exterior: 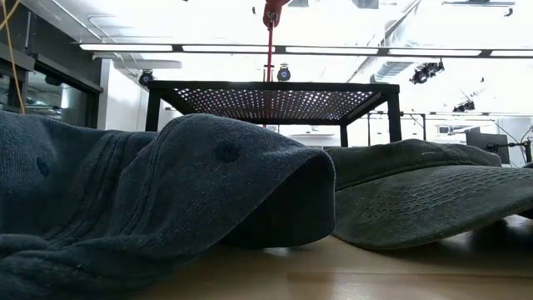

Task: Pick & Place hat
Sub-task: Put the top right blue cap on the shelf

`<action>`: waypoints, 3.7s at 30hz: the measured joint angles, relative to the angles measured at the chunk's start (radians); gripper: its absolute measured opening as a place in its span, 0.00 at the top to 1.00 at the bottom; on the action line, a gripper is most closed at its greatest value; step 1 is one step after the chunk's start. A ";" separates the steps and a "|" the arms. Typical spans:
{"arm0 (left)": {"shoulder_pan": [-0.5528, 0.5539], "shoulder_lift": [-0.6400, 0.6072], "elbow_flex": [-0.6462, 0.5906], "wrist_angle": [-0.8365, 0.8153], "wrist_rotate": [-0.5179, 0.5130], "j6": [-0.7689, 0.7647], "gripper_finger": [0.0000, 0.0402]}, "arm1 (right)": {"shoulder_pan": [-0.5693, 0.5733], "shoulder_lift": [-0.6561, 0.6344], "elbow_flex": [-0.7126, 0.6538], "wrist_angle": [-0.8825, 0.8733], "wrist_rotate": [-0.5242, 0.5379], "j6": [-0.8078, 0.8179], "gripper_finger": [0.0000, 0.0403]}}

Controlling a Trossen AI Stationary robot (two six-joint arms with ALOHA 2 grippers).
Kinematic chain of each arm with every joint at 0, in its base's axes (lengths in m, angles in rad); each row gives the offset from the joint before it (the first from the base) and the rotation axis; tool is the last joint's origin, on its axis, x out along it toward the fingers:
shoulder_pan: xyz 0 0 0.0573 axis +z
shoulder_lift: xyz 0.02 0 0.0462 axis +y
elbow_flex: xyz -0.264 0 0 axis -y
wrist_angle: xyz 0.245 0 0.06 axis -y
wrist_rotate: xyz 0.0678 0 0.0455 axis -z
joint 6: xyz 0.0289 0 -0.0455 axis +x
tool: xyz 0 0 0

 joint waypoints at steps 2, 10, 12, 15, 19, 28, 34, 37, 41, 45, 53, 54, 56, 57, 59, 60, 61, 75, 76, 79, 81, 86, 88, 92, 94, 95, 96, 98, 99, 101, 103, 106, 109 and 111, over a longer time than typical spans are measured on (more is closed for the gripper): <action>-0.030 0.033 0.037 0.008 -0.001 0.000 0.34 | 0.009 0.000 0.000 0.021 0.004 -0.001 0.98; -0.110 0.151 0.149 0.019 -0.048 0.000 0.34 | 0.046 0.000 0.000 0.066 -0.011 -0.026 0.98; -0.129 0.179 0.171 0.026 -0.056 -0.001 0.34 | 0.055 0.000 0.000 0.066 -0.011 -0.035 0.98; -0.150 0.207 0.189 0.021 -0.056 -0.018 0.34 | 0.064 0.000 0.000 0.067 -0.014 -0.043 0.98; -0.179 0.217 0.196 0.022 -0.056 -0.031 0.34 | 0.069 0.000 0.000 0.066 -0.029 -0.044 0.98; -0.229 0.216 0.197 0.081 -0.066 -0.086 0.34 | 0.069 0.000 0.000 0.067 -0.059 -0.047 0.98; -0.233 0.217 0.197 0.077 -0.097 -0.093 0.34 | 0.069 0.000 0.000 0.067 -0.071 -0.047 0.98; -0.240 0.217 0.197 0.074 -0.096 -0.109 0.34 | 0.069 0.000 0.000 0.067 -0.080 -0.059 0.98; -0.240 0.217 0.197 0.073 -0.154 -0.084 0.34 | 0.069 0.000 0.000 0.067 -0.091 -0.061 0.98; -0.238 0.217 0.197 0.074 -0.263 -0.011 0.34 | 0.069 0.000 0.000 0.067 -0.110 -0.057 0.98; -0.238 0.217 0.197 -0.051 -0.360 0.056 0.34 | 0.069 0.000 0.000 0.067 -0.120 -0.058 0.98; -0.238 0.217 0.197 -0.051 -0.354 0.055 0.34 | 0.069 0.000 0.000 0.067 -0.122 -0.059 0.98; -0.238 0.216 0.197 -0.044 -0.337 0.052 0.34 | 0.069 0.000 0.000 0.067 -0.124 -0.062 0.98; -0.238 0.215 0.197 -0.043 -0.337 0.052 0.34 | 0.066 0.000 0.000 0.067 -0.126 -0.067 0.98; -0.244 0.216 0.197 -0.047 -0.337 0.046 0.34 | 0.060 0.000 0.000 0.067 -0.126 -0.084 0.98; -0.247 0.216 0.197 -0.048 -0.340 0.045 0.34 | 0.059 0.000 0.000 0.067 -0.127 -0.089 0.98; -0.247 0.216 0.197 -0.047 -0.344 0.044 0.34 | 0.057 0.000 0.000 0.067 -0.126 -0.096 0.98; -0.280 0.270 0.196 0.004 -0.354 -0.053 0.34 | -0.005 -0.001 0.000 0.080 -0.127 -0.109 0.98; -0.280 0.271 0.196 0.004 -0.342 -0.062 0.35 | -0.011 -0.001 0.000 0.079 -0.127 -0.107 0.98; -0.280 0.272 0.196 0.016 -0.332 -0.107 0.40 | -0.025 -0.001 0.000 0.079 -0.131 -0.106 0.98; -0.280 0.271 0.196 0.016 -0.341 -0.110 0.44 | -0.030 -0.001 0.000 0.078 -0.131 -0.100 0.98; -0.278 0.271 0.196 0.027 -0.343 -0.112 0.59 | -0.031 -0.001 0.000 0.073 -0.134 -0.084 0.98; -0.278 0.271 0.196 0.023 -0.341 -0.112 0.67 | -0.031 -0.001 0.000 0.073 -0.134 -0.081 0.98; -0.278 0.271 0.196 0.022 -0.333 -0.105 0.84 | -0.031 -0.001 0.000 0.065 -0.134 -0.081 0.98; -0.278 0.271 0.196 0.022 -0.313 -0.079 0.93 | -0.031 -0.001 0.000 0.056 -0.127 -0.080 0.96; -0.278 0.271 0.196 0.024 -0.299 -0.070 0.96 | -0.031 -0.001 0.000 0.051 -0.125 -0.080 0.95; -0.279 0.271 0.196 0.028 -0.292 -0.068 0.97 | -0.031 -0.001 0.000 0.049 -0.124 -0.080 0.95; -0.278 0.270 0.196 0.034 -0.281 -0.068 0.96 | -0.031 -0.002 0.000 0.049 -0.121 -0.080 0.94; -0.278 0.270 0.196 0.035 -0.279 -0.068 0.95 | -0.031 -0.002 0.000 0.049 -0.119 -0.078 0.94; -0.278 0.270 0.196 0.036 -0.275 -0.068 0.96 | -0.031 -0.002 0.000 0.048 -0.118 -0.077 0.93; -0.278 0.270 0.196 0.038 -0.275 -0.068 0.98 | -0.040 -0.005 0.000 0.047 -0.117 -0.068 0.93; -0.277 0.270 0.196 0.039 -0.279 -0.068 0.98 | -0.072 -0.015 0.000 0.037 -0.108 -0.014 0.93; -0.276 0.270 0.197 0.038 -0.285 -0.056 0.98 | -0.103 -0.029 0.000 0.014 -0.089 0.009 0.92; -0.276 0.270 0.197 0.034 -0.291 -0.053 0.99 | -0.118 -0.040 0.000 -0.008 -0.073 0.004 0.92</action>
